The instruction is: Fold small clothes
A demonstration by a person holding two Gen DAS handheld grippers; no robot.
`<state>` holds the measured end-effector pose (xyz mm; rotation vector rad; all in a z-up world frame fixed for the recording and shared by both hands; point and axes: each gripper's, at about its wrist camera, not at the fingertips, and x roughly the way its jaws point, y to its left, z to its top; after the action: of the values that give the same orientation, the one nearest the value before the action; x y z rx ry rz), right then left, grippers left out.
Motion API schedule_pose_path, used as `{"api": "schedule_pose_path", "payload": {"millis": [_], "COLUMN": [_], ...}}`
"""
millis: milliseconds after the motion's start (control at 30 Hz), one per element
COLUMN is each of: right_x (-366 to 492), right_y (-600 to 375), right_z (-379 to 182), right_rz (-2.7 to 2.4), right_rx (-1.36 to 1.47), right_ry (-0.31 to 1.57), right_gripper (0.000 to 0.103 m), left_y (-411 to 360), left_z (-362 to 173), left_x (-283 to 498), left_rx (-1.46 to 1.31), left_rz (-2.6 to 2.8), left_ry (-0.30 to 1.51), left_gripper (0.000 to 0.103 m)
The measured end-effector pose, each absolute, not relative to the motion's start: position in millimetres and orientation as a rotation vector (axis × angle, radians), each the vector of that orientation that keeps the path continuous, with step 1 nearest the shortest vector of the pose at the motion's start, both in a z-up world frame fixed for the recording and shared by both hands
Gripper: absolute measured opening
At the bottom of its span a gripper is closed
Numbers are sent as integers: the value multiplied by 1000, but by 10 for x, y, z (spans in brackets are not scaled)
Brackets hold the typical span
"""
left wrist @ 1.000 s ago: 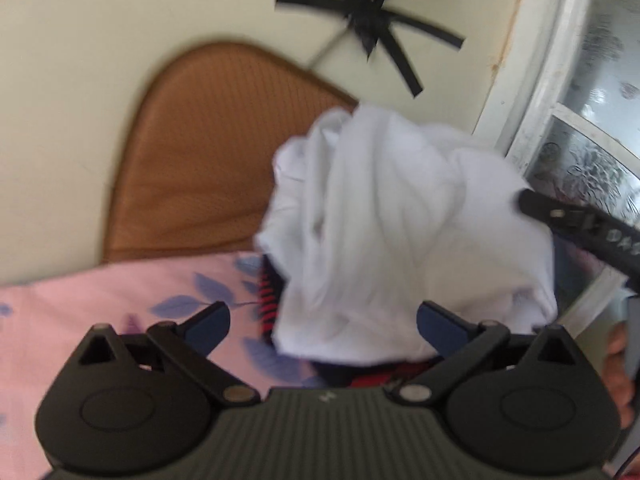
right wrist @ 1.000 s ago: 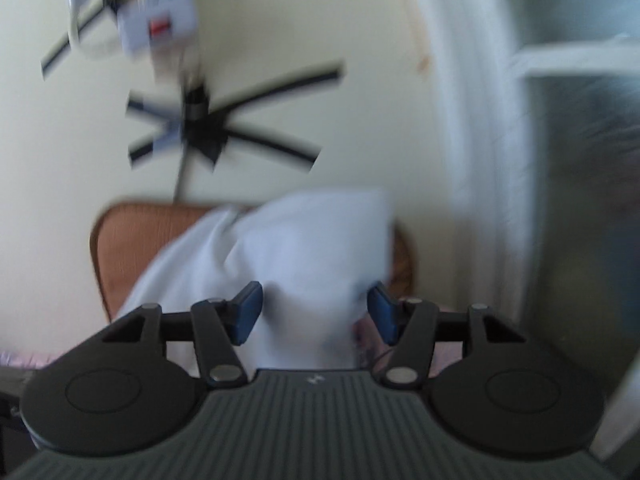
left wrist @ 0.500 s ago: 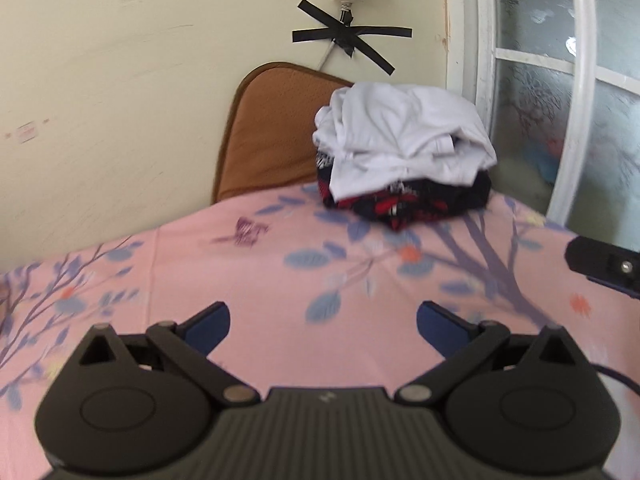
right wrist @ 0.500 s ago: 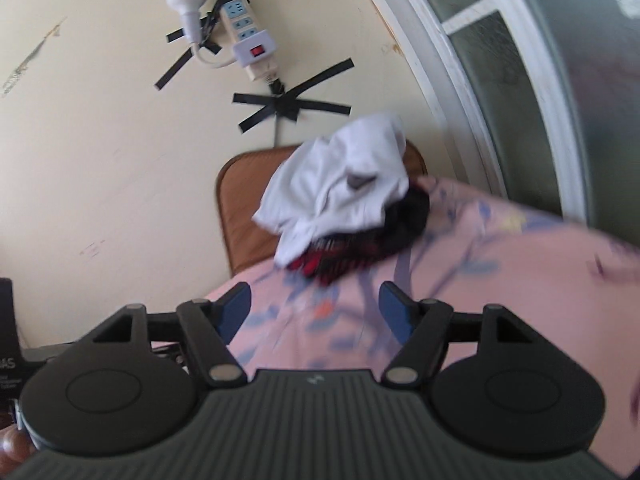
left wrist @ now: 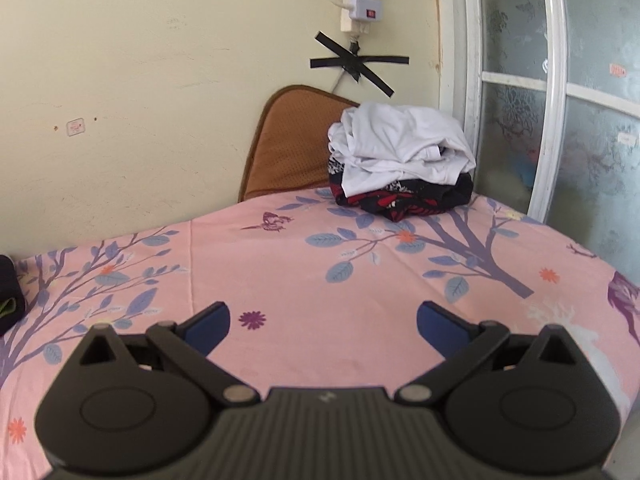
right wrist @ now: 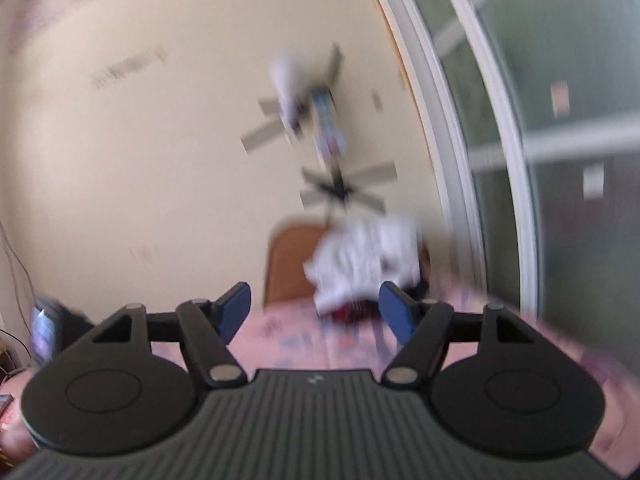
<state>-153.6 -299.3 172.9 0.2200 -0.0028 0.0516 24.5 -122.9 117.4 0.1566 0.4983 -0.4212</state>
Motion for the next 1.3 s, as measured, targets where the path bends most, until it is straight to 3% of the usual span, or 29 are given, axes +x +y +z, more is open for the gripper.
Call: {"api": "schedule_pose_path", "payload": {"millis": [67,167,467,633,867,1300], "right_x": [-1658,-1531,-456,-196,-240,-218], "right_y": [-3008,-2960,-2895,-2959,-3156,-3090], "right_z": [1849,1769,607,236,161,182], "right_rz": [107,122,-81,-108,-68,-84], "right_rx": [236,233,297,317,481,442], "right_ry": [-64,-51,308,425,419,436], "right_gripper": [84,85,85,85,85,87], "left_y": [-1204,-1214,-1290,-1332,-1420,-1372], "left_z": [1157,1080,699,556,521,511], "left_x": [251,303,484,555,496,568], "left_rx": [150,150,187,201,266,240], "left_rz": [-413,-394,-341,-327,-319,-295], "left_ry": [497,524,584,620,603,642], "left_gripper": [103,103,103,103,103,103]}}
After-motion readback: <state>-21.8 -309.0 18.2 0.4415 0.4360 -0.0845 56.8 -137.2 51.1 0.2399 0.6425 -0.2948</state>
